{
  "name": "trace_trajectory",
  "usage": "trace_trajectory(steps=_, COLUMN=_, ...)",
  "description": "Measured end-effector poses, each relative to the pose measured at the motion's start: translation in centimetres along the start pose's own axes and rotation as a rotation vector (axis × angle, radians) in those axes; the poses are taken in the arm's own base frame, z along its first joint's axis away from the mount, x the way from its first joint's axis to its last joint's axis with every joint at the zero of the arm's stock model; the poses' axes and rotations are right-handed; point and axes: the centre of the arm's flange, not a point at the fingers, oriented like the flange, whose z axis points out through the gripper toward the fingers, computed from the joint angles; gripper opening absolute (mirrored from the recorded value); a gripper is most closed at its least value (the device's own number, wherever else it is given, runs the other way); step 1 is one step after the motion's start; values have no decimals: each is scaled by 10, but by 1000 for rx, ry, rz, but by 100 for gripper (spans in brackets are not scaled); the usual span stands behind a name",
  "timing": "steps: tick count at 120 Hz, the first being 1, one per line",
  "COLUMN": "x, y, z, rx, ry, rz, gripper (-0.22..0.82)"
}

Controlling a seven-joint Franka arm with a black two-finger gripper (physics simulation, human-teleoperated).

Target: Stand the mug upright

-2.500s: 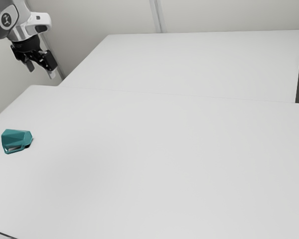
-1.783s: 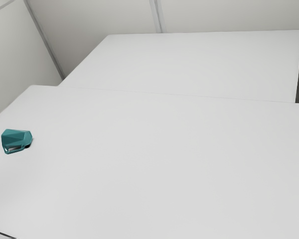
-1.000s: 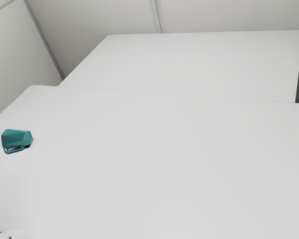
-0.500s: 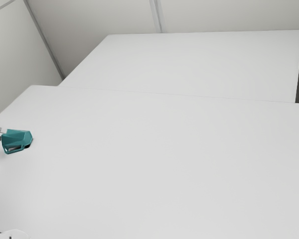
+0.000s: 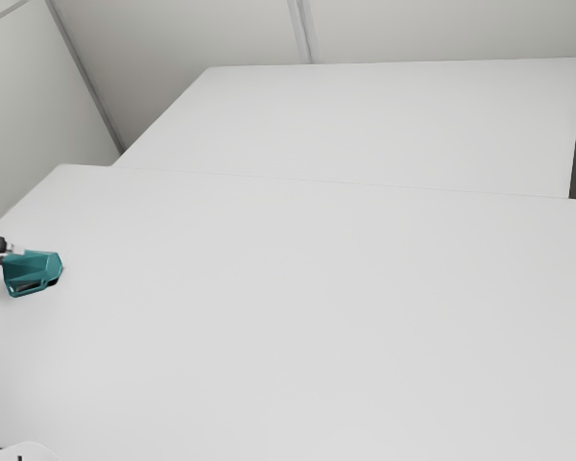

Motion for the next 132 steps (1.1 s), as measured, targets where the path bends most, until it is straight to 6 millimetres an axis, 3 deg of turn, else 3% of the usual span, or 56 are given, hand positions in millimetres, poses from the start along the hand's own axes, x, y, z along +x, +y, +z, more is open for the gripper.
trace_trajectory(steps=22, x=-4, y=-1, z=9, rx=-19, ry=11, rz=4, gripper=56)
trace_trajectory(steps=46, x=0, y=2, z=10, rx=-21, ry=16, rz=21, gripper=14)
trace_trajectory(steps=68, x=13, y=14, z=9, rx=-15, ry=19, rz=53, gripper=-5)
trace_trajectory(steps=101, x=32, y=34, z=22, rx=-21, ry=3, rz=87, gripper=-14)
trace_trajectory(steps=119, x=55, y=68, z=22, rx=-9, ry=-22, rz=129, gripper=-15)
trace_trajectory(steps=132, x=72, y=107, z=34, rx=5, ry=-64, rz=156, gripper=-17)
